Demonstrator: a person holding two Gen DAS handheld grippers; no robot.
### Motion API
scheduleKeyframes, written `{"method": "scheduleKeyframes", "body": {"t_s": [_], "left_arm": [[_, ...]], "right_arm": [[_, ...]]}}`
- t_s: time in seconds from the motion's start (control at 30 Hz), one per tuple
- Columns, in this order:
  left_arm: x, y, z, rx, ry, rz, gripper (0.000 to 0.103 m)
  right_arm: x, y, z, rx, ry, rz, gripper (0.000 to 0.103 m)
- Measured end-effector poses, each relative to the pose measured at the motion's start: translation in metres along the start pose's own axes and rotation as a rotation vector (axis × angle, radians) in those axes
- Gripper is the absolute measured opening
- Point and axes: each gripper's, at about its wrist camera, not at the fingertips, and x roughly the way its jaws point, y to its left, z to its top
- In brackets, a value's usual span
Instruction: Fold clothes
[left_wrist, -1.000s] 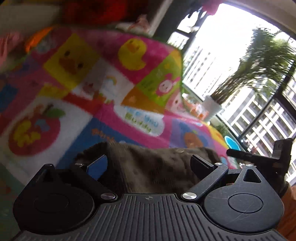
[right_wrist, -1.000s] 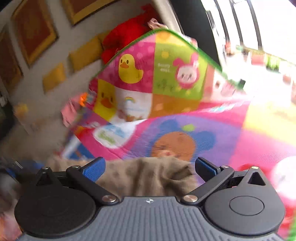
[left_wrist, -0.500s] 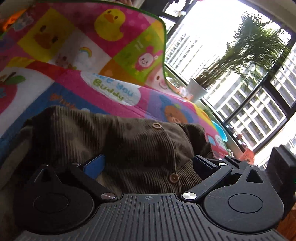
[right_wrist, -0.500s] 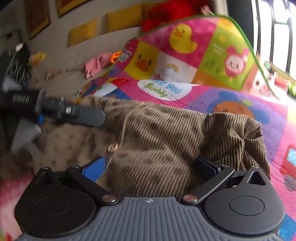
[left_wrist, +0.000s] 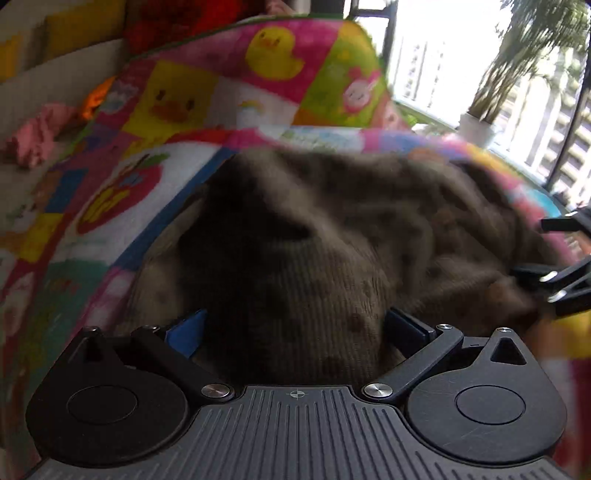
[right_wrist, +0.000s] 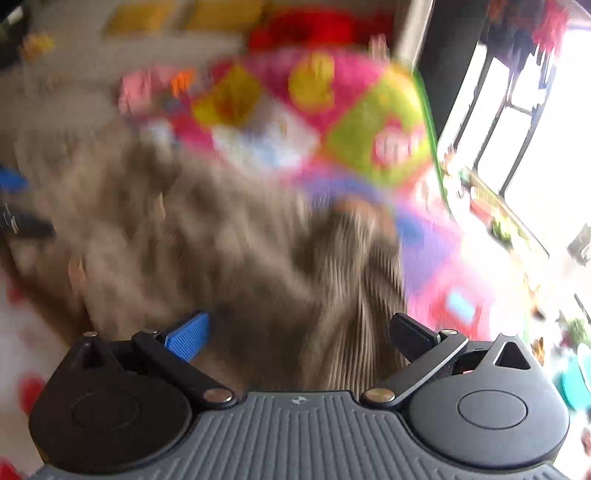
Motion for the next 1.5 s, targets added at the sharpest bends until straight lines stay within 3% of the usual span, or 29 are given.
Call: {"method": "scheduleKeyframes", "body": {"t_s": [0.1,0.2,0.3,0.4,0.53,0.6,1.0,1.17,1.3,1.5], "left_arm": [[-0.011,-0.001,0.001,-0.024,-0.01,0.005,0.103],[-0.036,-0.012,0.008,-0.012,-0.104,-0.031,0.103],[-0.062,-0.025,0.018,0.018,-0.213,-0.149,0.103],[-0.052,-0.034,0.026,0.021,-0.204,-0.264,0.103],[-0.002,-0.029,0.018,-0.091,-0.031,-0.209,0.103],[0.0,-0.028,0.011,-0.084,-0.069,-0.215,0.103],[-0.002,-0.019,0.007,-0.126,-0.05,-0.297,0.103],[-0.016,-0.022,0.006,-0.14,-0.047,-0.224,0.103],[-0.03,-0.025,0.001,-0.093,-0.048,-0.135,0.103],[-0.048,-0.021,-0.005,-0.091,-0.074,-0.09,0.103]], "right_arm": [[-0.004,-0.006,-0.003,0.055,0.004,0.015,0.103],[-0.012,-0.007,-0.001,0.056,-0.019,0.003,0.103],[-0.022,-0.007,0.002,0.064,-0.082,-0.012,0.103],[-0.022,-0.01,0.012,0.11,-0.123,-0.05,0.103],[0.012,-0.01,0.017,0.074,0.002,-0.221,0.103],[0.012,-0.011,0.016,0.075,-0.003,-0.21,0.103],[0.012,-0.002,0.007,0.061,-0.072,-0.258,0.103],[0.011,-0.012,0.005,0.117,-0.075,-0.204,0.103],[0.011,-0.021,0.002,0.178,-0.068,-0.157,0.103],[0.009,-0.009,0.002,0.132,-0.087,-0.207,0.103]]}}
